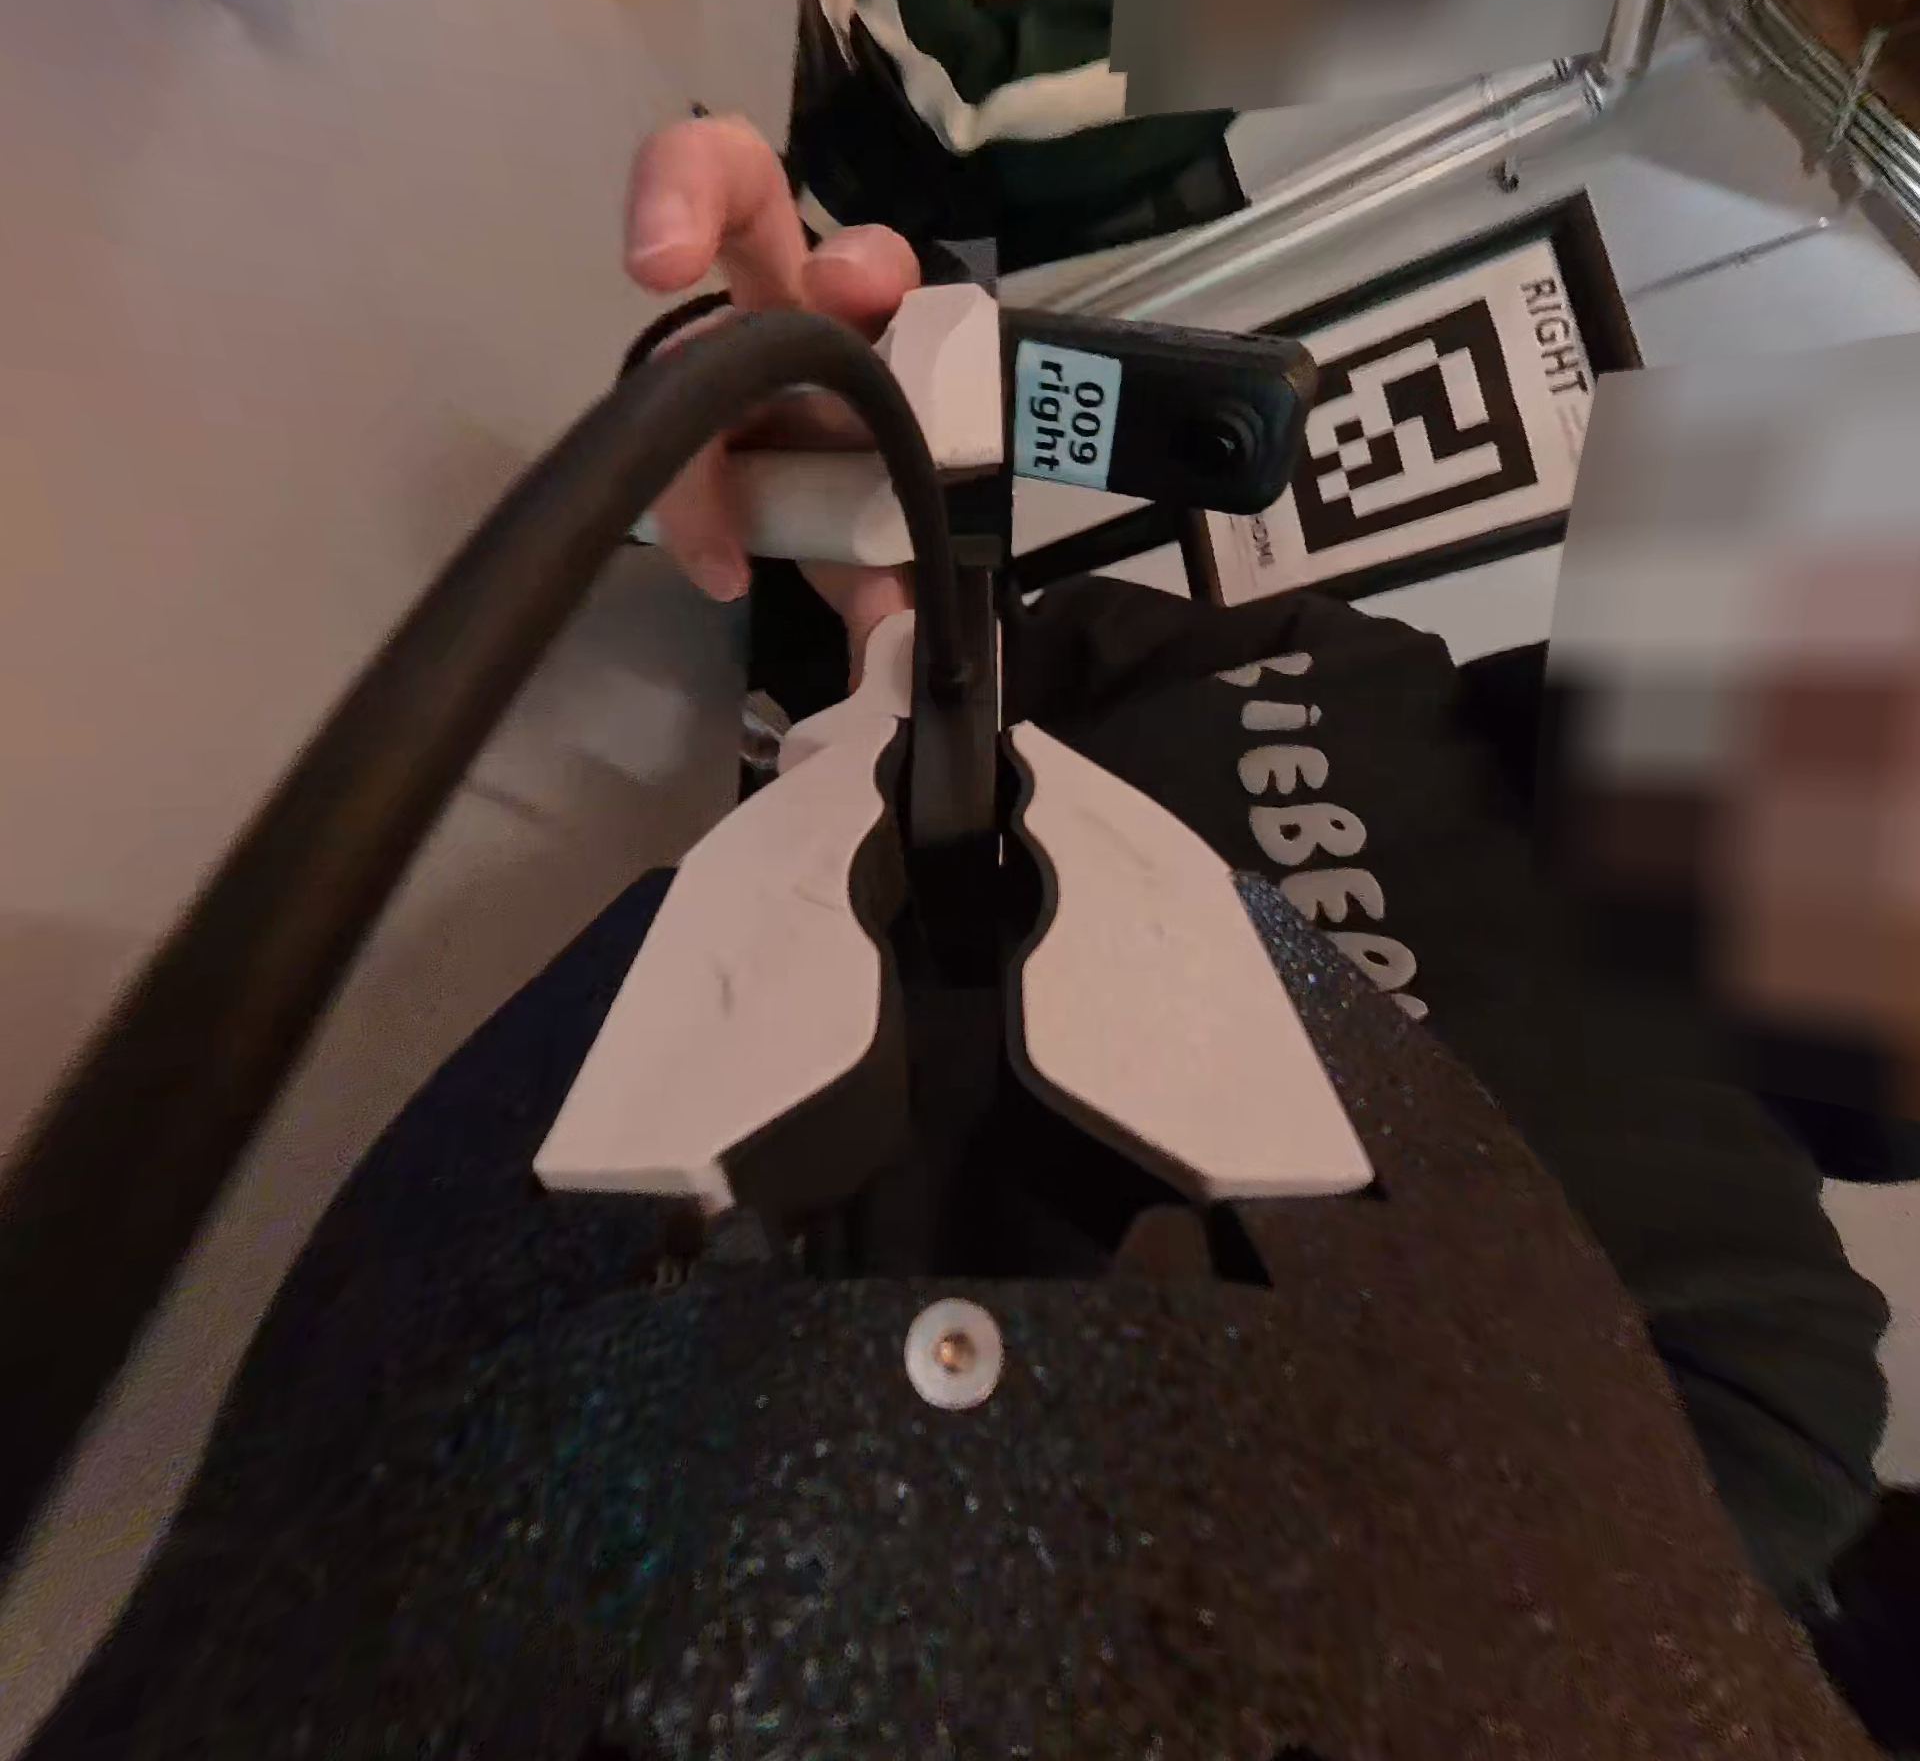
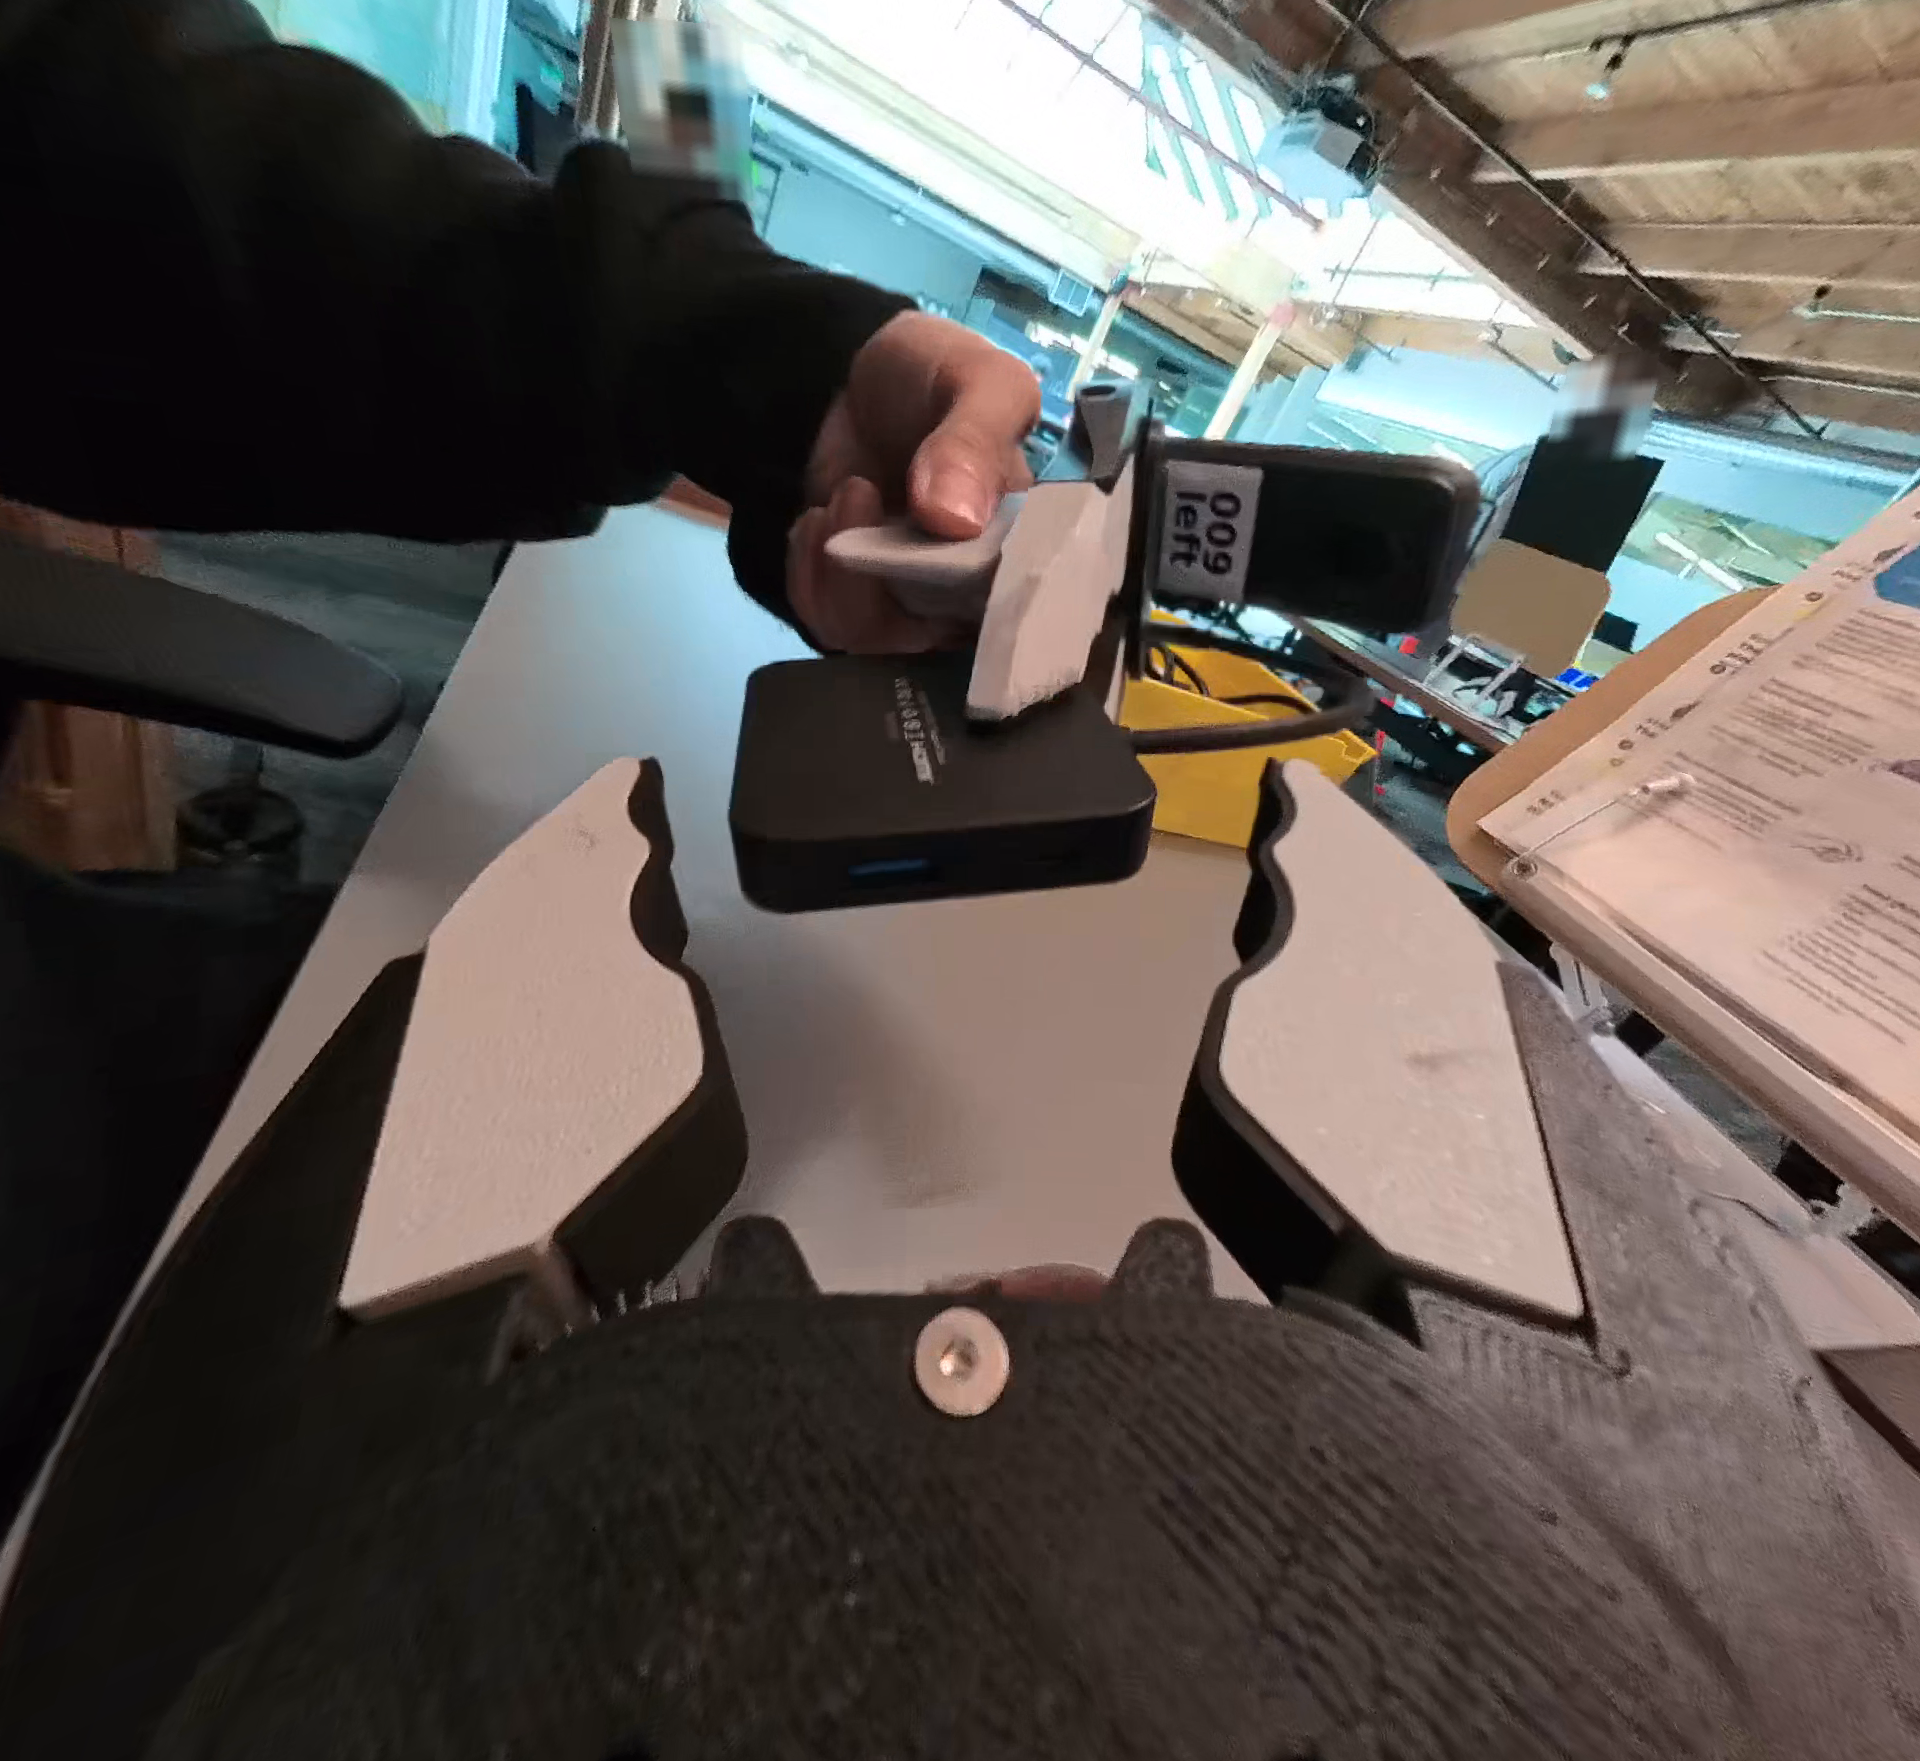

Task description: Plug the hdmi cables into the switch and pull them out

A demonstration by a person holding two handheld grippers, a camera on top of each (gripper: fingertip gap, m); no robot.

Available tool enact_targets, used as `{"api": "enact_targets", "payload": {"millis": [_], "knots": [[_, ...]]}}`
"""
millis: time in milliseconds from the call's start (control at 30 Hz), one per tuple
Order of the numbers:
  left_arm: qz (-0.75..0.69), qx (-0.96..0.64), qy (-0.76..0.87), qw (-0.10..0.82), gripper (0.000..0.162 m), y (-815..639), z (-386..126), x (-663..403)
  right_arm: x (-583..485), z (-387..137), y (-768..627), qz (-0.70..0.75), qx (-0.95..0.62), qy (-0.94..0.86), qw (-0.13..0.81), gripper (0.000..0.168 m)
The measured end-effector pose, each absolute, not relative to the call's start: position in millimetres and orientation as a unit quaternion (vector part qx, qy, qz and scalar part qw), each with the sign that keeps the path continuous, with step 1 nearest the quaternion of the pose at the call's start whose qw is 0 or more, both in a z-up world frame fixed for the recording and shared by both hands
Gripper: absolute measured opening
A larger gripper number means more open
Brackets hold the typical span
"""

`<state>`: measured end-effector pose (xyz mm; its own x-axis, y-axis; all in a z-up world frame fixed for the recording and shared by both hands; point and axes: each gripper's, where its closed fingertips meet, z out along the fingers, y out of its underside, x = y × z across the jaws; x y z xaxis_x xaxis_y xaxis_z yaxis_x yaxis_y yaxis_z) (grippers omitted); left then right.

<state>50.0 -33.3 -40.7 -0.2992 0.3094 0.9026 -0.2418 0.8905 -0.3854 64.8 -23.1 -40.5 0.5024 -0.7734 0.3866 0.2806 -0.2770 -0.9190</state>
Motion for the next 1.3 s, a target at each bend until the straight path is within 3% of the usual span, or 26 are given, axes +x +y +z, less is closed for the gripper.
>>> {"api": "enact_targets", "payload": {"millis": [67, 267, 600, 833, 933, 1167, 1200, 1233, 1300], "knots": [[0.226, -0.03, -0.777, 0.587, 0.014, -35.7, -39.1, 44.9, 64.3, -39.2, -21.4, -0.451, -0.642, 0.193, 0.589, 0.104], [0.218, -0.024, -0.783, 0.582, 0.014, -42.1, -33.0, 42.9, 60.9, -35.7, -27.3, -0.465, -0.623, 0.183, 0.602, 0.076], [0.22, 0.008, -0.816, 0.535, 0.015, -49.2, -37.9, 55.0, 76.5, -44.5, -35.5, -0.482, -0.629, 0.236, 0.562, 0.077], [0.453, 0.039, -0.804, 0.383, 0.03, -79.5, -18.5, 95.1, 89.8, -46.2, -73.0, -0.446, -0.531, 0.354, 0.628, 0.076], [0.47, 0.071, -0.803, 0.36, 0.031, -75.6, -27.4, 97.0, 89.2, -47.7, -87.0, -0.433, -0.493, 0.37, 0.658, 0.076], [0.426, 0.095, -0.755, 0.489, 0.039, -75.1, -43.2, 57.6, 85.0, -45.4, -65.4, -0.481, -0.542, 0.299, 0.622, 0.076], [0.426, 0.103, -0.746, 0.501, 0.036, -77.5, -44.1, 55.1, 84.2, -44.8, -58.0, -0.478, -0.55, 0.283, 0.624, 0.077], [0.431, 0.11, -0.736, 0.51, 0.022, -79.7, -44.3, 53.1, 83.6, -43.6, -54.9, -0.484, -0.55, 0.273, 0.624, 0.077], [0.434, 0.134, -0.72, 0.524, 0.016, -82.4, -46.9, 53.7, 84.4, -47.8, -57.0, -0.514, -0.563, 0.254, 0.595, 0.076]]}}
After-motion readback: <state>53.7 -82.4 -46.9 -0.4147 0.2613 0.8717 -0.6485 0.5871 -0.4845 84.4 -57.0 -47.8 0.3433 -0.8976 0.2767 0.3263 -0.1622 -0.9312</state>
